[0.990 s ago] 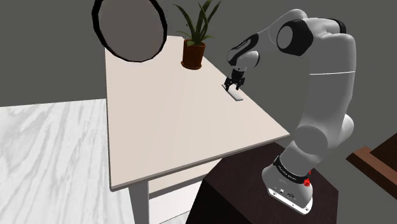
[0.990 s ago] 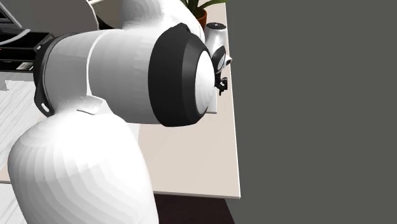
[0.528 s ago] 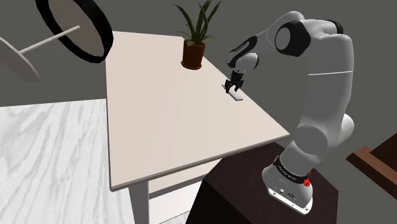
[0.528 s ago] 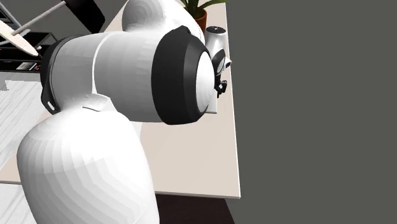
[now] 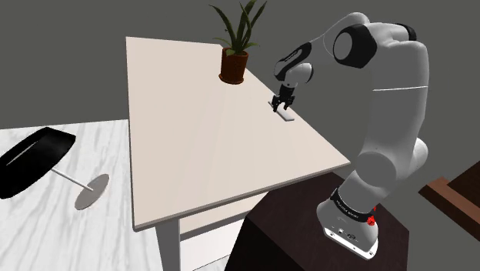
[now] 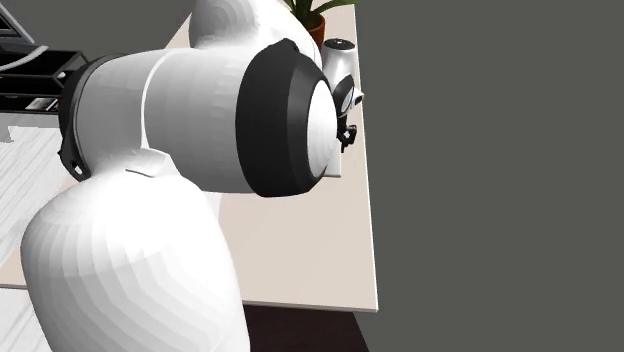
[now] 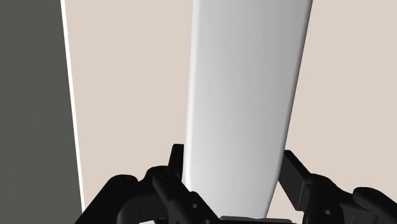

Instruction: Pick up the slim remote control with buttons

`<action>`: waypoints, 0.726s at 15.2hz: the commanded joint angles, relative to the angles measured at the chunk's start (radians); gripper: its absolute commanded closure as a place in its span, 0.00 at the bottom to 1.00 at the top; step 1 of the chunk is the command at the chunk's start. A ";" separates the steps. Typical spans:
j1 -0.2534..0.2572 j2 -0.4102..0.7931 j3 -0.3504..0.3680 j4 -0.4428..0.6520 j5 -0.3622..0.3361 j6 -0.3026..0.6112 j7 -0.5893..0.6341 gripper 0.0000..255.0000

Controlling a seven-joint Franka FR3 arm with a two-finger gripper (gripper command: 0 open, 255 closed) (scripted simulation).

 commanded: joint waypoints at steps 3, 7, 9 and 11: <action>0.006 -0.033 -0.010 0.004 -0.015 -0.036 0.008 1.00; 0.013 -0.066 -0.019 0.013 -0.030 -0.076 0.017 1.00; 0.016 -0.082 -0.024 0.019 -0.037 -0.097 0.022 1.00; 0.019 -0.097 -0.028 0.025 -0.044 -0.118 0.026 1.00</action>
